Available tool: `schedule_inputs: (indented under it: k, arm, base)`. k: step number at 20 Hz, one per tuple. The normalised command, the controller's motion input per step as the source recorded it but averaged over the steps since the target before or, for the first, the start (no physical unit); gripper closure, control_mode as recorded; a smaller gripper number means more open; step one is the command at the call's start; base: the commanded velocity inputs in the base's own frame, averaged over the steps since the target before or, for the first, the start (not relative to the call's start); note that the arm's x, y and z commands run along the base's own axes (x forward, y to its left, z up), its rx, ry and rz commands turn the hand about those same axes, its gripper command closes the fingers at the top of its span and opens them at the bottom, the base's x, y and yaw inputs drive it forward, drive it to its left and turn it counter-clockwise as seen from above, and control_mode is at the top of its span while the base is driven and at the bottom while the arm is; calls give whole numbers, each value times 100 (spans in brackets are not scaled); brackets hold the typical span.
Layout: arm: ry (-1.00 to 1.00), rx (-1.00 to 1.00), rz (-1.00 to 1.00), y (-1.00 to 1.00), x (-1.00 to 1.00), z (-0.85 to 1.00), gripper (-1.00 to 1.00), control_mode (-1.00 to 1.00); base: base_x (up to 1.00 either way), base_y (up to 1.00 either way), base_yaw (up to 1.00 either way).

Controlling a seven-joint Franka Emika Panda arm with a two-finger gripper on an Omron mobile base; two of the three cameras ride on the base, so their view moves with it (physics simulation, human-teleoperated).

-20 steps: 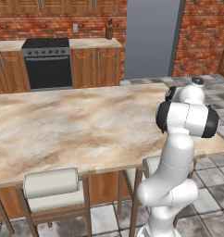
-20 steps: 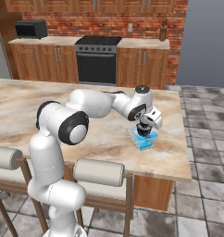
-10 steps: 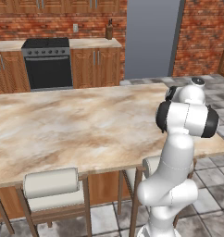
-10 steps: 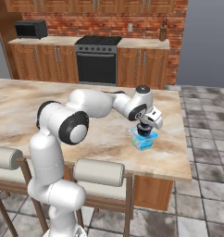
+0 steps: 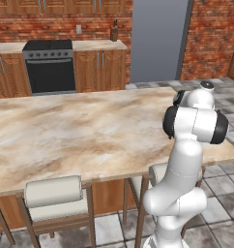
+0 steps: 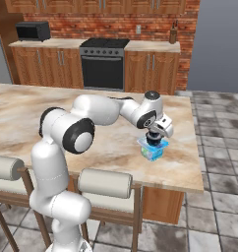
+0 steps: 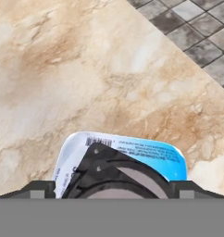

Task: Stack the yogurt containers by placing the smaller containers on top of the larger containers.

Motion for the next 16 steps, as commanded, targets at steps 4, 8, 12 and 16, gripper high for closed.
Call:
schedule_inputs:
  k: [4,8,12,16]
  arm:
    - [0,0,0,0,0,0,-100,-100]
    - [0,0,0,0,0,1,-100,-100]
    - [0,0,0,0,0,14,-100,-100]
    - [0,0,0,0,0,19,-100,-100]
  base:
    - [0,0,0]
    - [0,0,0]
    - [0,0,0]
    - [0,0,0]
